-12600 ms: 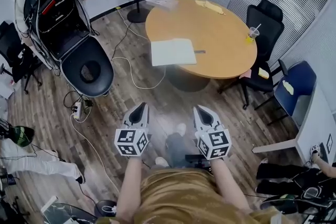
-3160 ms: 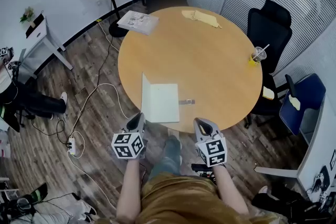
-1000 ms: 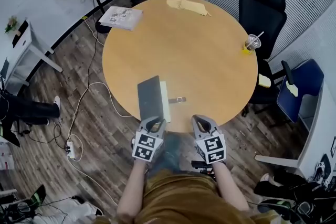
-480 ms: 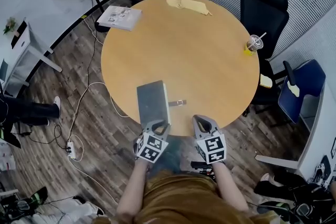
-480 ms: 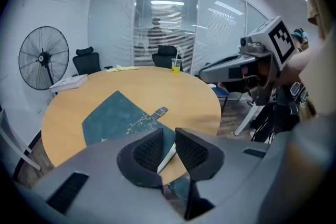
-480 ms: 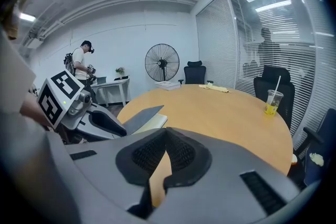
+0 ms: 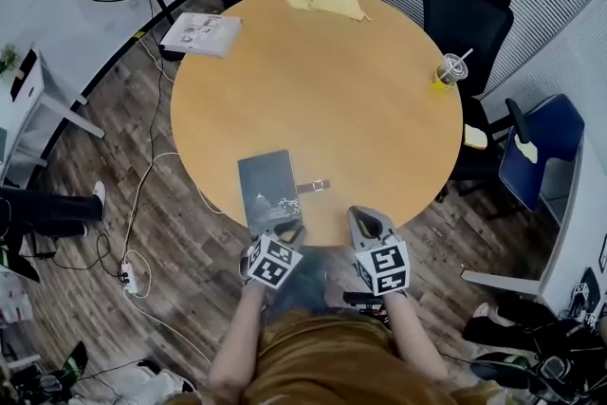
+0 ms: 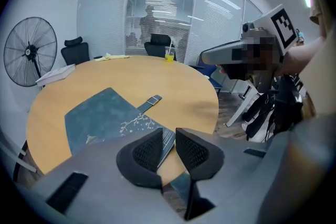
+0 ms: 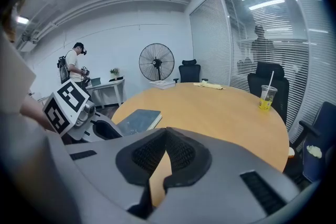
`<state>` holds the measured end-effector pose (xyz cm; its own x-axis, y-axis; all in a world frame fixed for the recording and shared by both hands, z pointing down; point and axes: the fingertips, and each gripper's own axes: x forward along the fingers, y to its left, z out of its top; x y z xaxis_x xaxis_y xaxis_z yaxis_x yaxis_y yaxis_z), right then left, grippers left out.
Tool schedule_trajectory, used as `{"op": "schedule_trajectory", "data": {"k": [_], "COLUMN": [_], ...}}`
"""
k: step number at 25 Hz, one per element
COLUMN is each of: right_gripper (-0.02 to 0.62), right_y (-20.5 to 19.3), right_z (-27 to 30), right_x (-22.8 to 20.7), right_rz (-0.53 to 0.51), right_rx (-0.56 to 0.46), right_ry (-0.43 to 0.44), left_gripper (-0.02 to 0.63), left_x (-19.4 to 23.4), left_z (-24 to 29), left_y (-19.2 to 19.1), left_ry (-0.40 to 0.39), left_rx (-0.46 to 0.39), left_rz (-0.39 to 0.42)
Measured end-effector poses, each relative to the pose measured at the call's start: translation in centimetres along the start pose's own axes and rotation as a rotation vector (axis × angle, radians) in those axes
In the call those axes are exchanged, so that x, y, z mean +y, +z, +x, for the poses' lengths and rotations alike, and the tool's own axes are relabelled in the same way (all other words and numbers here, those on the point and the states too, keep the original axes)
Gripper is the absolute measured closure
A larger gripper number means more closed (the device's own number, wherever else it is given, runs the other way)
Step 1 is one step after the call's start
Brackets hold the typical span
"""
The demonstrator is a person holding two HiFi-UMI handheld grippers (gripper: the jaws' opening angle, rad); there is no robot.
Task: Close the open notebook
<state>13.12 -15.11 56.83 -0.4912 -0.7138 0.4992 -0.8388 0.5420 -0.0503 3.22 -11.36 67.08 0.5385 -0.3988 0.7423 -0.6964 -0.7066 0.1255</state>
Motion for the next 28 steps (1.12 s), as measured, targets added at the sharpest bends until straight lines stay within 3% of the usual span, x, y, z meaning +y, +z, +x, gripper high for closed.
{"op": "schedule_trajectory", "data": {"k": [3,5,12,28], "right_gripper": [0.583,0.583,0.583,0.583], "right_y": [-0.1,-0.2,0.3,5.2], "right_z": [0.1,0.2,-0.1,-0.4], "right_x": [0.1,0.3,0.6,3.6], "right_rz": [0.000,-0.001,-0.008,-0.011], "right_rx": [0.001,0.002,-0.011,-0.129], "right_ry": [-0.001,0.005,0.004,0.066], "left_gripper": [0.514,0.574,0.571,0.543], "left_x": [0.4,1.0,2.0,5.7], "left_z": [0.8,1.1,0.2,-9.9], "left_y": [-0.4,-0.4,0.3,7.2], "left_ry": [-0.018,-0.003,0.022,0.148], "left_rx": [0.023,0.029,-0.021,-0.391], "left_rz": [-0.033,-0.049,-0.095,-0.304]}}
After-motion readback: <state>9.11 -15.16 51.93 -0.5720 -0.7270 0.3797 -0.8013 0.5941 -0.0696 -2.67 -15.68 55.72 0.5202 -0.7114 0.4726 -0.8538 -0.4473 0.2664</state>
